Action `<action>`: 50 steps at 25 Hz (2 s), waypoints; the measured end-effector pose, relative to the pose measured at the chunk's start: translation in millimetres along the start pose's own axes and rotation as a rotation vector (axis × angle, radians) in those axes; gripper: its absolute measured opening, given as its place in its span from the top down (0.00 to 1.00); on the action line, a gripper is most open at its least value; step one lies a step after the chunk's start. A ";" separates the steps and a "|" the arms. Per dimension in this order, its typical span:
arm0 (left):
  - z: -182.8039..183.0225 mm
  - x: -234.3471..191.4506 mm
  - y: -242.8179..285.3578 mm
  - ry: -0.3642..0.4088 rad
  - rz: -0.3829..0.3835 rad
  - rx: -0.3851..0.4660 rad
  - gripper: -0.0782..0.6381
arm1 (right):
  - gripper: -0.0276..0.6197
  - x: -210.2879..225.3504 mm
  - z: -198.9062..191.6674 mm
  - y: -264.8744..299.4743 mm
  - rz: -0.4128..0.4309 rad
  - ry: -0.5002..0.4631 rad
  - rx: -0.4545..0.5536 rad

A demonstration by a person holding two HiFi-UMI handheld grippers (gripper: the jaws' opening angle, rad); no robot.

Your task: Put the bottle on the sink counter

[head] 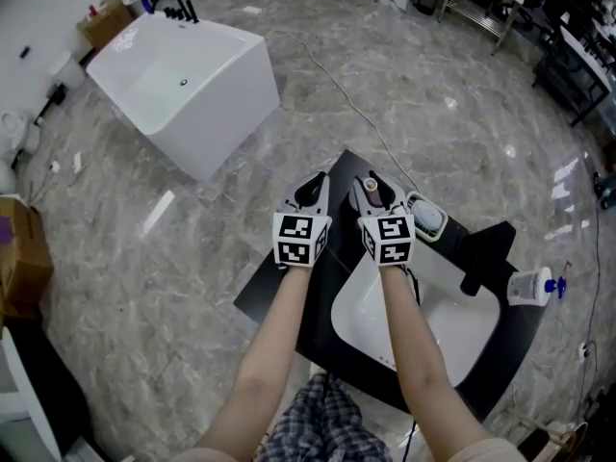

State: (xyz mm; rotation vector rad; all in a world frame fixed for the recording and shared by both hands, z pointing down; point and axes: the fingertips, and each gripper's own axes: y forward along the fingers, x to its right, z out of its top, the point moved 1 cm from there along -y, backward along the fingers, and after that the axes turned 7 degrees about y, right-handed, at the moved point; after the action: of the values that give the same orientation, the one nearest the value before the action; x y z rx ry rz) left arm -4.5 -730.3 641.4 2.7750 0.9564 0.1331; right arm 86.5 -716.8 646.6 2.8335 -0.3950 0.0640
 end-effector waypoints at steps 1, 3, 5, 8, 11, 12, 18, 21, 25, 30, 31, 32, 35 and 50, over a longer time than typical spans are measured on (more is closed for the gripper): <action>-0.3 -1.4 -0.5 0.000 0.000 -0.002 0.85 | 0.73 -0.5 0.9 1.0 0.000 0.000 -0.001; -1.6 -3.3 -1.1 0.000 0.000 -0.006 0.85 | 0.73 -0.6 1.8 2.8 -0.001 0.002 -0.002; -2.9 -3.3 -2.7 0.001 0.002 -0.007 0.85 | 0.73 0.6 1.4 2.1 -0.010 0.007 0.000; -2.2 -2.6 -6.7 0.002 0.008 -0.003 0.85 | 0.54 5.7 4.0 -4.4 -0.037 0.026 0.022; 2.6 -3.8 -13.6 0.001 0.015 0.008 0.85 | 0.41 7.5 11.0 -16.9 -0.050 0.055 0.050; 4.2 -3.6 -16.4 0.002 0.015 0.009 0.85 | 0.40 6.4 13.4 -21.6 -0.048 0.061 0.058; 15.9 0.5 -29.7 0.013 0.017 0.008 0.85 | 0.39 2.3 30.8 -40.8 -0.041 0.067 0.075; 33.0 10.5 -49.4 0.022 0.020 0.021 0.85 | 0.43 0.6 47.5 -69.3 -0.045 0.068 0.096; 66.3 21.7 -88.0 0.006 0.017 0.064 0.85 | 0.59 -3.2 75.6 -117.3 -0.056 0.067 0.136; 100.1 45.5 -155.2 0.008 0.022 0.098 0.85 | 0.76 -14.8 100.8 -193.7 -0.058 0.073 0.174; 106.9 52.2 -168.8 0.012 0.021 0.105 0.85 | 0.79 -17.5 105.9 -209.9 -0.062 0.074 0.183; 114.4 58.5 -182.1 0.020 0.021 0.114 0.85 | 0.82 -20.3 111.5 -225.6 -0.066 0.073 0.191; 135.7 72.1 -222.6 0.031 0.030 0.142 0.85 | 0.88 -27.9 127.8 -270.0 -0.077 0.067 0.212; 156.9 115.2 -354.4 0.044 0.034 0.193 0.85 | 0.93 -34.9 143.5 -439.1 -0.196 0.069 0.311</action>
State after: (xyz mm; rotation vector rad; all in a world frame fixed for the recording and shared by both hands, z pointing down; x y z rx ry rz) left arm -102.8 -411.7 412.5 2.9767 0.9809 0.1136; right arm 174.1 -342.2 388.5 3.1494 -0.0960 0.1980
